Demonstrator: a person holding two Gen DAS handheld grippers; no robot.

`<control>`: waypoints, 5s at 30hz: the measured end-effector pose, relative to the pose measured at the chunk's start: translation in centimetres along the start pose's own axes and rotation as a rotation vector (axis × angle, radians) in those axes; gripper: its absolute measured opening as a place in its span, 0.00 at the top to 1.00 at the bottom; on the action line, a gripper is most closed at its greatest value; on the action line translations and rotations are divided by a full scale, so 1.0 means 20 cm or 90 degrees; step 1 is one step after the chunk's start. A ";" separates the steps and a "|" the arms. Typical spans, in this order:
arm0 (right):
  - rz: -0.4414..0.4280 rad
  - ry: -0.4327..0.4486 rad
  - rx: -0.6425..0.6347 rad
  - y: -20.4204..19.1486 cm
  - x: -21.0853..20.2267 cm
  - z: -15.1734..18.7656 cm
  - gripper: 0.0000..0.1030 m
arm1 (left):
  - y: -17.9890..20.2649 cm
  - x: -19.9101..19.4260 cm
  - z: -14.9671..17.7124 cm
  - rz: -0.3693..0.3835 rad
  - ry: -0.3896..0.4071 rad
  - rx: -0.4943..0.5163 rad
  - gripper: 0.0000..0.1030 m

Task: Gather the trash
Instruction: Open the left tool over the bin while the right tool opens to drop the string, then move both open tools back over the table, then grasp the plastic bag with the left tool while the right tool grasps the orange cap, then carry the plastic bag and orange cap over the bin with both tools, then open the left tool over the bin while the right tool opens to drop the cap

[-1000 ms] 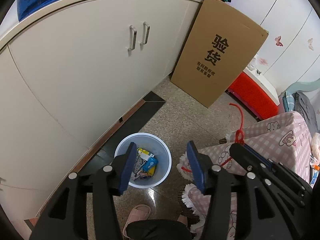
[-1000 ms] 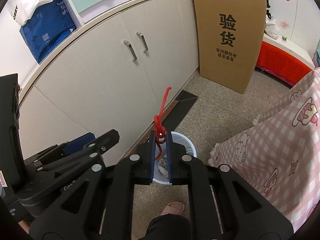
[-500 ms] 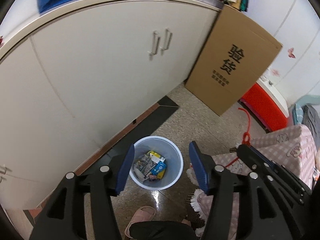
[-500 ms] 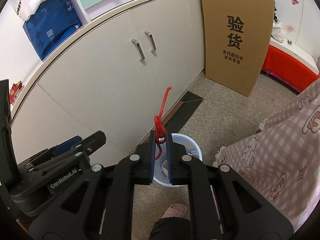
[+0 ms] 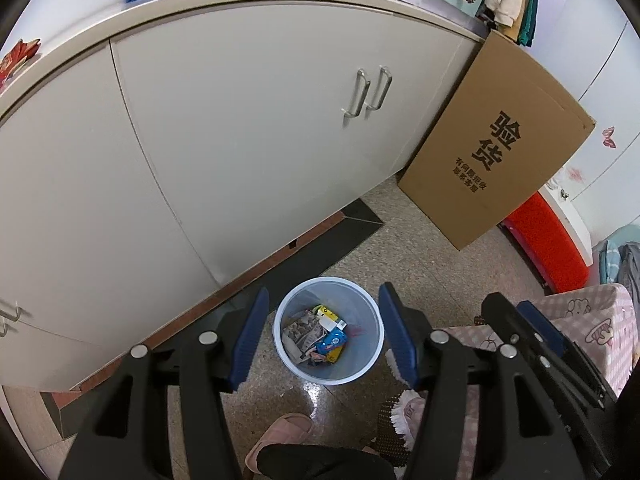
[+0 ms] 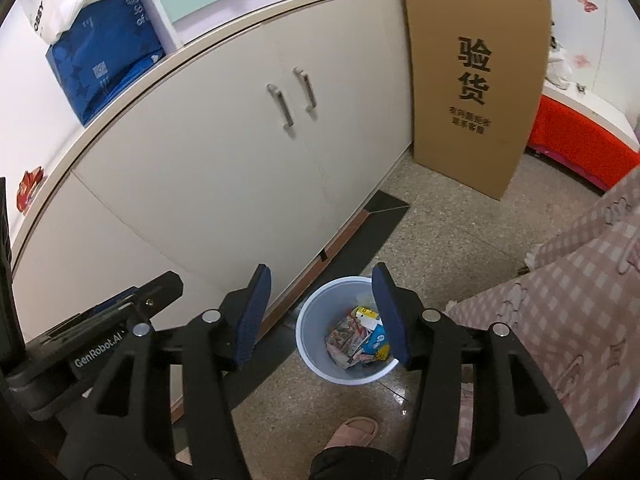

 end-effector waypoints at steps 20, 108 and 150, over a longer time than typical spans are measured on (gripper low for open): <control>0.134 0.162 0.085 0.76 -0.90 -0.10 0.45 | 0.95 -0.49 0.17 0.173 0.053 0.165 0.41; 0.170 0.296 0.136 1.56 -1.61 -0.30 0.72 | 2.37 -0.92 0.52 0.323 0.101 0.352 0.67; 0.004 0.066 0.017 0.09 -0.26 -0.08 0.71 | 0.28 0.02 0.06 0.076 -0.055 0.071 0.40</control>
Point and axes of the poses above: each gripper's, at about its wrist camera, not at the fingertips, and x roughly the way its jaws point, y to its right, z to its underside, the point moved 8 cm from there along x, roughly the way its jaws point, and after that the axes turned 8 degrees about y, right-handed, at the moved point
